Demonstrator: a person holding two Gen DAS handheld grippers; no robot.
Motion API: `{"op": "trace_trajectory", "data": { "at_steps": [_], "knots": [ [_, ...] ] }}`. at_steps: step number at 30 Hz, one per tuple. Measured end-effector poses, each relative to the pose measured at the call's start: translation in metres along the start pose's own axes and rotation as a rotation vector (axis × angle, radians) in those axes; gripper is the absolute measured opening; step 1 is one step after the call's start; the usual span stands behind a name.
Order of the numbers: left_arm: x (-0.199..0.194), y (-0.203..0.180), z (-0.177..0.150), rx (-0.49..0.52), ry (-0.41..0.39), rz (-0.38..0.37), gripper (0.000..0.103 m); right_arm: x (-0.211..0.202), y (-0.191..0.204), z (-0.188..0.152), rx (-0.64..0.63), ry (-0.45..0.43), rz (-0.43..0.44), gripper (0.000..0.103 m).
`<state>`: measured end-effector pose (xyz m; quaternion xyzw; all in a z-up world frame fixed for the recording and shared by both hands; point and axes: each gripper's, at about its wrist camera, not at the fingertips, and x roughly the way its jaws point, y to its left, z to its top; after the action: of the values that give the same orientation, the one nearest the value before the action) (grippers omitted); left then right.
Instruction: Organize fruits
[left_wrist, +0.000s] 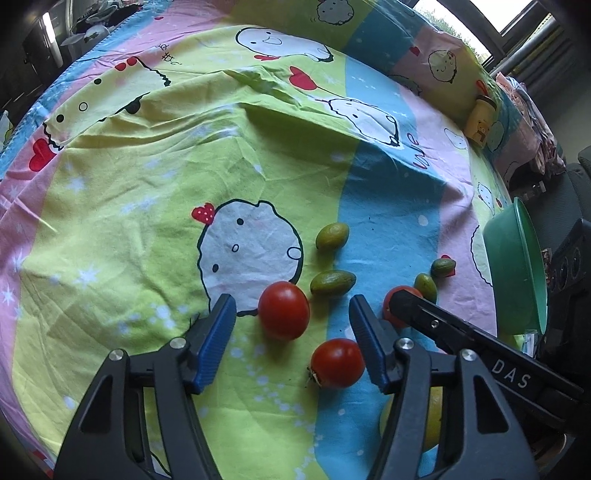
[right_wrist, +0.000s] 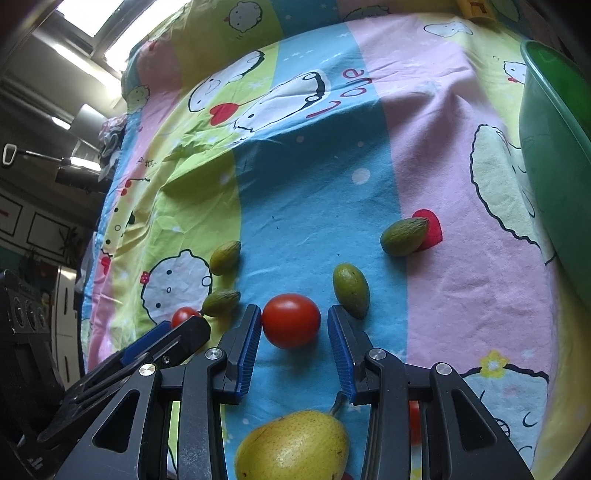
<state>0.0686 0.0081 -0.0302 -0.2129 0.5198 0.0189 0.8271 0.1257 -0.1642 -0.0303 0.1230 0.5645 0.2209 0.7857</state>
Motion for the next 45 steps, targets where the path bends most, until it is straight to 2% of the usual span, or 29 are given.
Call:
{"op": "trace_trajectory", "data": {
  "at_steps": [6, 11, 14, 17, 19, 21, 27, 35, 45],
  "knots": [
    [0.000, -0.002, -0.003, 0.011, -0.046, 0.002, 0.066, -0.002, -0.001, 0.000, 0.011, -0.006, 0.006, 0.040],
    [-0.001, -0.003, -0.003, 0.022, -0.052, -0.030, 0.074, -0.002, -0.005, 0.001, 0.035, -0.001, 0.026, 0.040],
    [0.000, -0.005, -0.003, 0.023, -0.052, -0.028, 0.075, -0.002, -0.007, 0.002, 0.045, 0.005, 0.037, 0.040],
    [0.000, -0.005, -0.004, 0.019, -0.054, -0.010, 0.070, -0.002, -0.007, 0.002, 0.042, 0.003, 0.031, 0.040],
    [0.001, -0.007, -0.006, 0.029, -0.061, 0.030, 0.060, -0.001, -0.005, 0.002, 0.035, 0.002, 0.025, 0.040],
    [0.003, -0.007, -0.007, 0.045, -0.060, 0.060, 0.041, -0.001, -0.004, 0.001, 0.030, 0.002, 0.024, 0.040],
    [0.003, -0.002, -0.005, 0.032, -0.061, 0.058, 0.030, -0.001, -0.004, 0.001, 0.029, 0.002, 0.026, 0.040],
    [-0.002, 0.002, -0.007, 0.005, -0.060, 0.029, 0.028, -0.001, -0.004, 0.000, 0.034, 0.002, 0.028, 0.040],
    [-0.021, -0.006, -0.009, 0.017, -0.112, -0.026, 0.028, -0.015, -0.002, -0.002, 0.029, -0.031, 0.051, 0.040]
  ]
}}
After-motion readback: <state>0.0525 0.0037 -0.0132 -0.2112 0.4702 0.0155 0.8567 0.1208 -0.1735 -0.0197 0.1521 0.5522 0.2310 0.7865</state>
